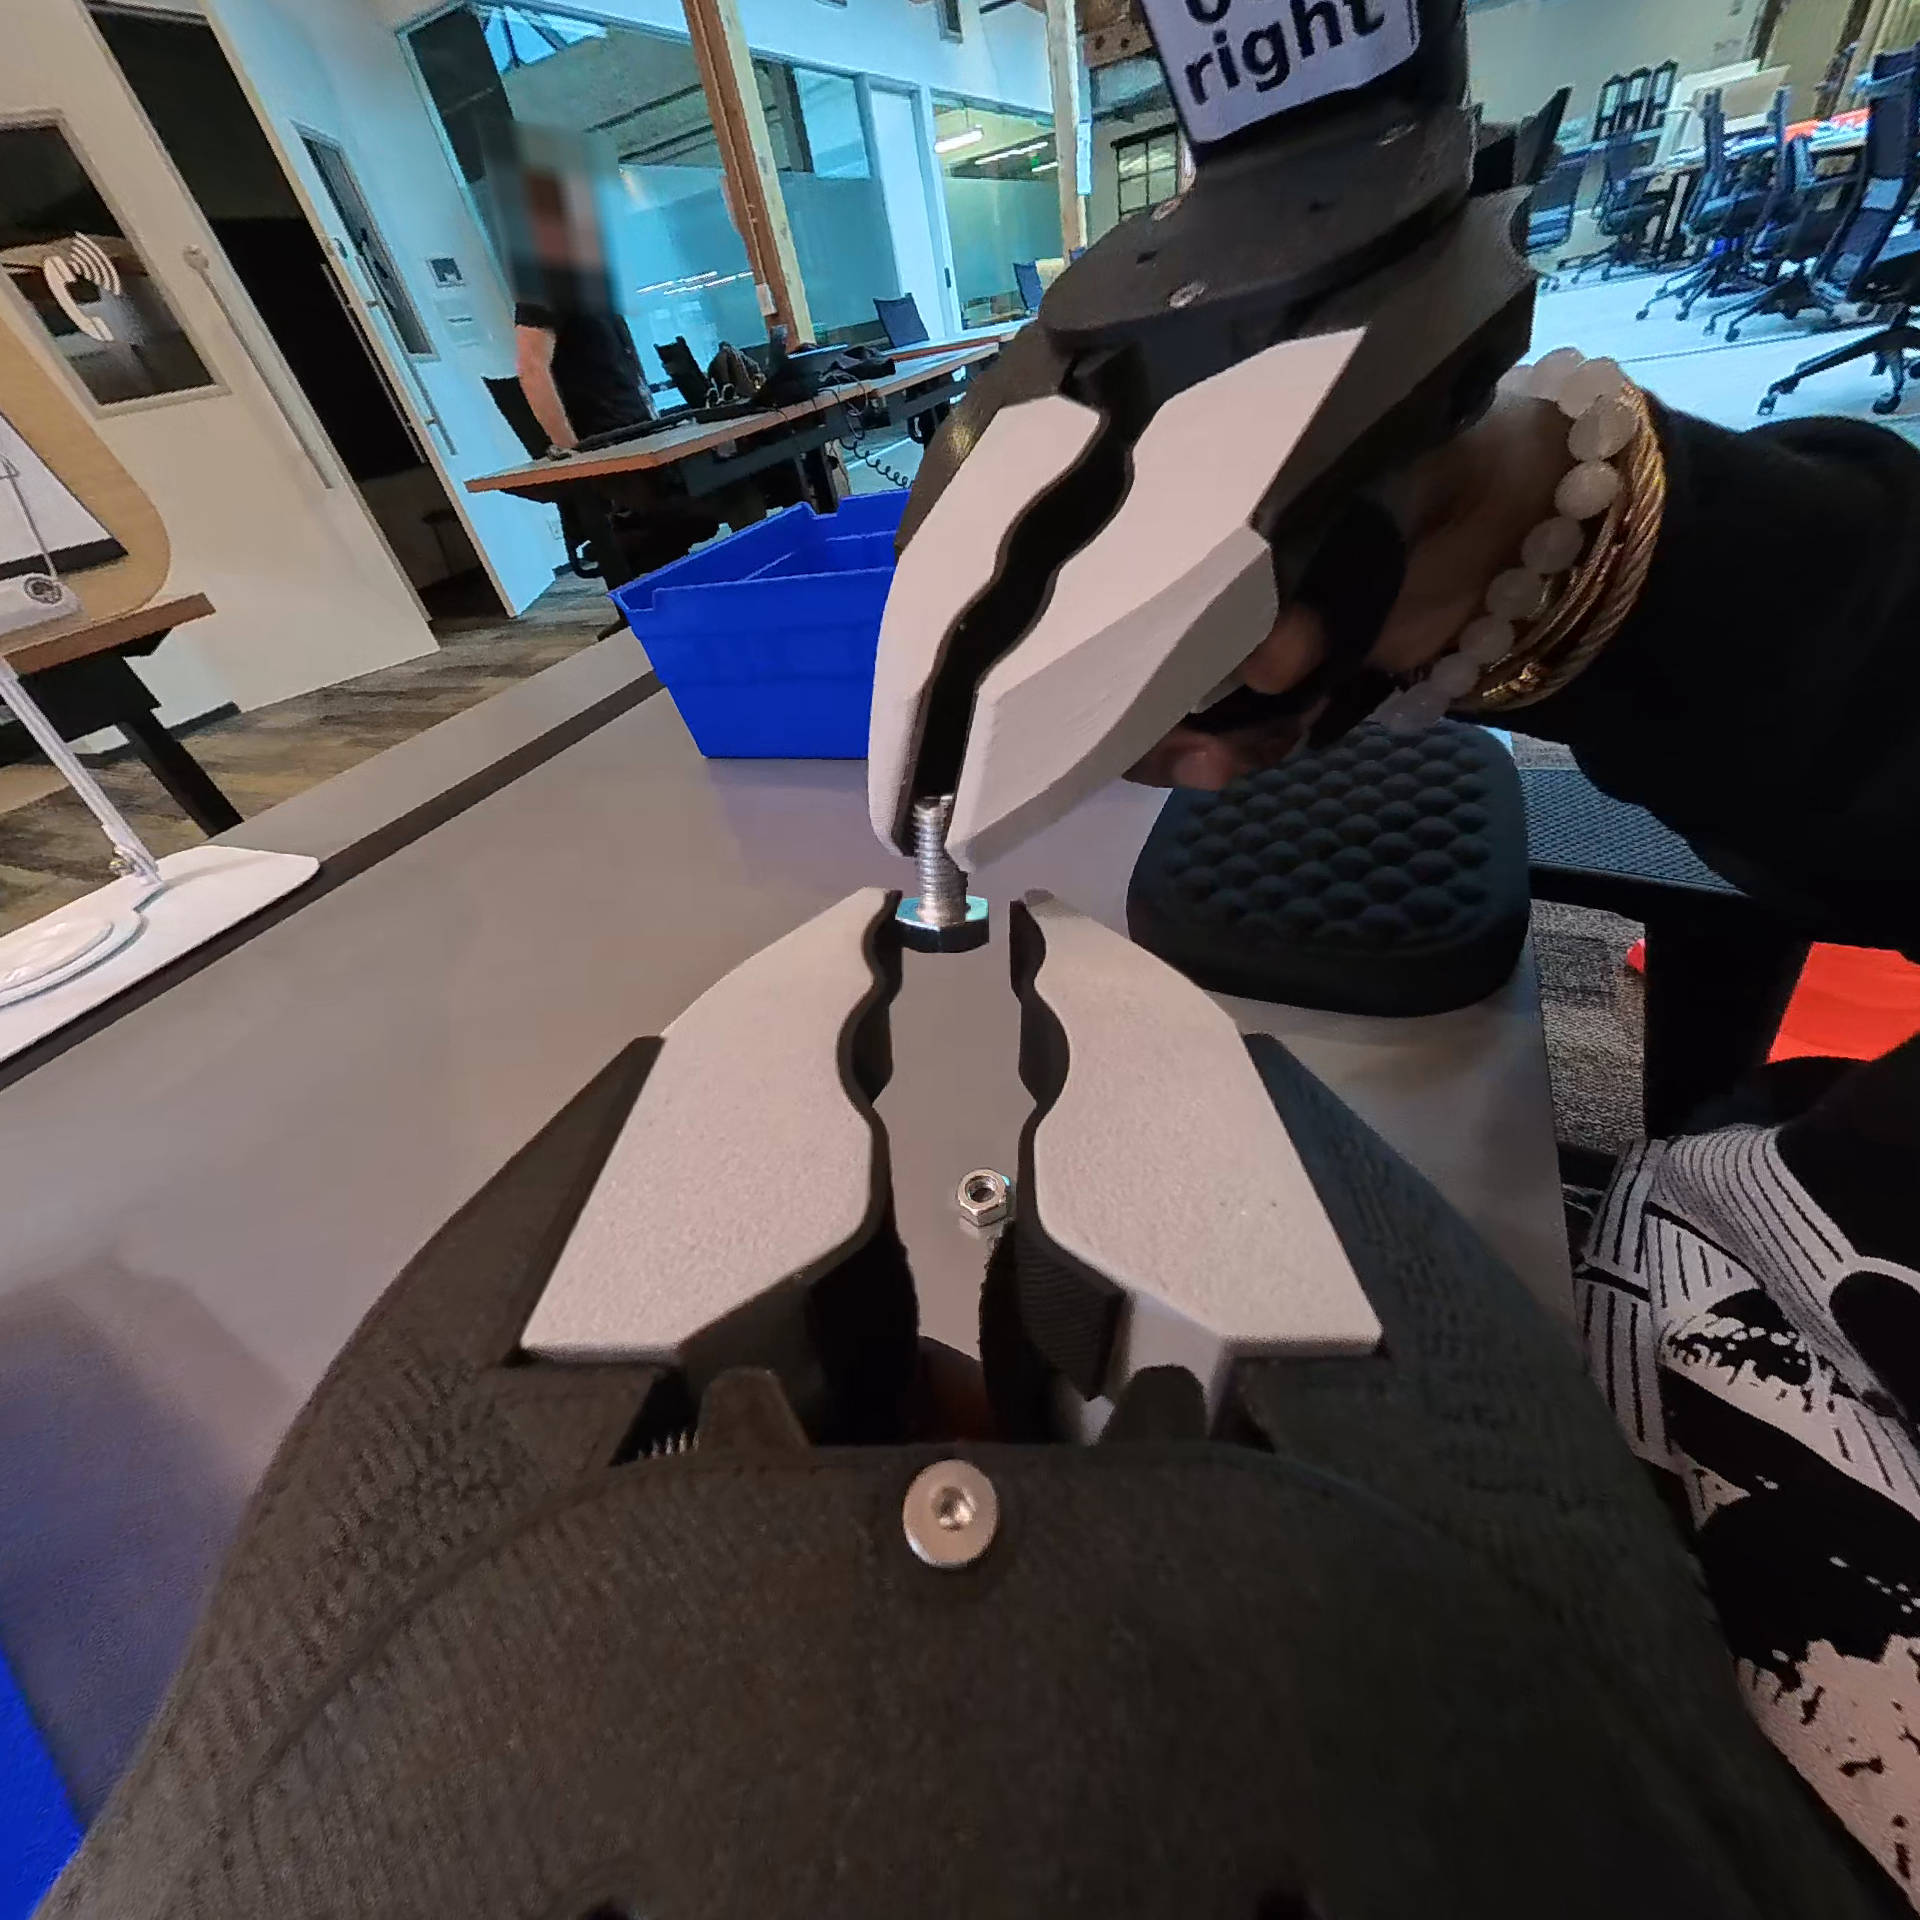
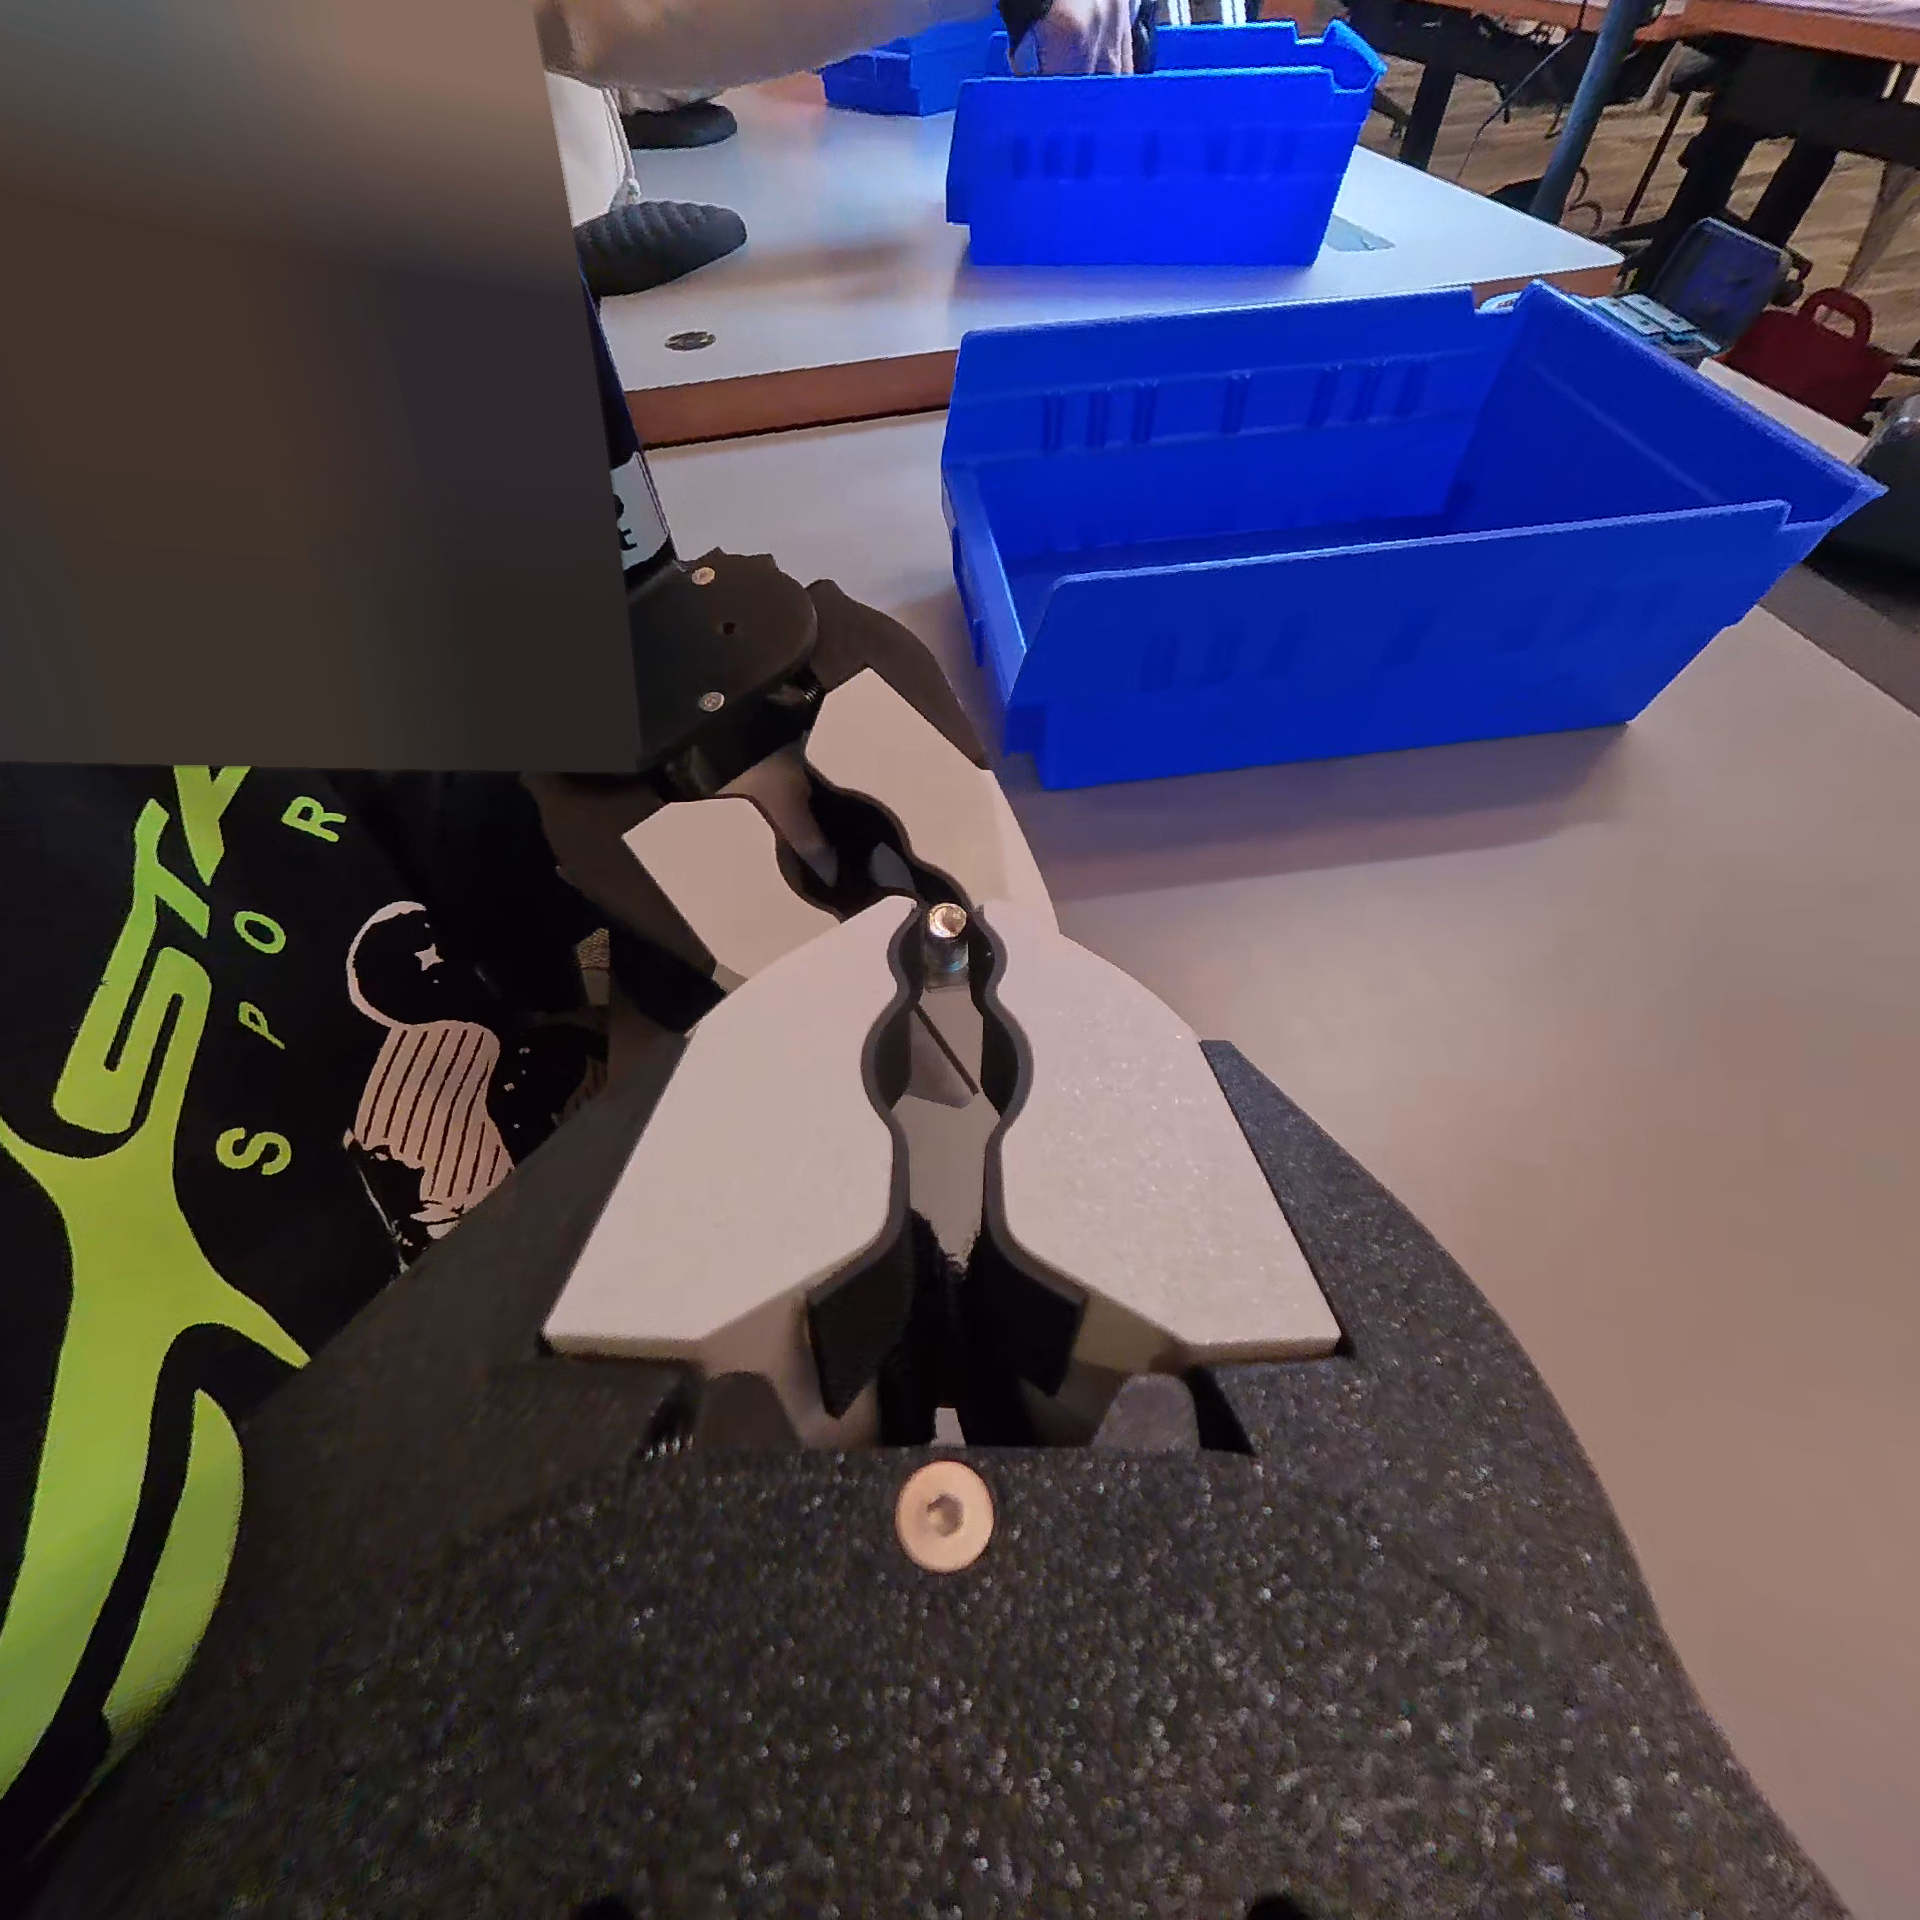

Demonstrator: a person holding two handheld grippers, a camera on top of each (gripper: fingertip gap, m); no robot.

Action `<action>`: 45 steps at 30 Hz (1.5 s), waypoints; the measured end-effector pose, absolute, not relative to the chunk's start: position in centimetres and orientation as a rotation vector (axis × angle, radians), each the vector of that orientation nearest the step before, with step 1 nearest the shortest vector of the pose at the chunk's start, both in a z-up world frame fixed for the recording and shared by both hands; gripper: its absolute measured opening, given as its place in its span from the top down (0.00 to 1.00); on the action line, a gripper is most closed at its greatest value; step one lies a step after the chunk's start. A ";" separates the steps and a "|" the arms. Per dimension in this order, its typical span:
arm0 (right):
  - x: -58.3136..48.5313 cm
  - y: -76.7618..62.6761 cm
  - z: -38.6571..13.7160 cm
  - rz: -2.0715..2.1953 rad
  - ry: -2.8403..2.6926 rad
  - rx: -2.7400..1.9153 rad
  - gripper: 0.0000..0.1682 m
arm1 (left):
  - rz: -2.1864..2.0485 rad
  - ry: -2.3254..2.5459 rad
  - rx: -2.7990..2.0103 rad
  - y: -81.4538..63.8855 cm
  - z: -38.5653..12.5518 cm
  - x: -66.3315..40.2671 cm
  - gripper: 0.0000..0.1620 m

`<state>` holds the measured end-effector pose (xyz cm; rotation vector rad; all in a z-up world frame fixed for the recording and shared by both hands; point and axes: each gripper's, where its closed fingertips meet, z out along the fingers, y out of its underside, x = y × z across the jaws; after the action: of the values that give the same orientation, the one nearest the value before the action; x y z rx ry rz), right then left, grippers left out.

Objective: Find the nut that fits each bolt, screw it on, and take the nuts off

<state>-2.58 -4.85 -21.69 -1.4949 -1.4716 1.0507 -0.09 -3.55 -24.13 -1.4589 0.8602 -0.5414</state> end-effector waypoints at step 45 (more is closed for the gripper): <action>-0.4 -2.6 -33.6 0.590 -2.096 -1.692 0.84 | -0.711 0.696 -1.472 -2.8 -23.2 -3.0 0.91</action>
<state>-0.36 -2.59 -33.60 -1.6918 -2.0960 0.5902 -3.00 -2.84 -23.20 -1.4722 0.6961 -0.7110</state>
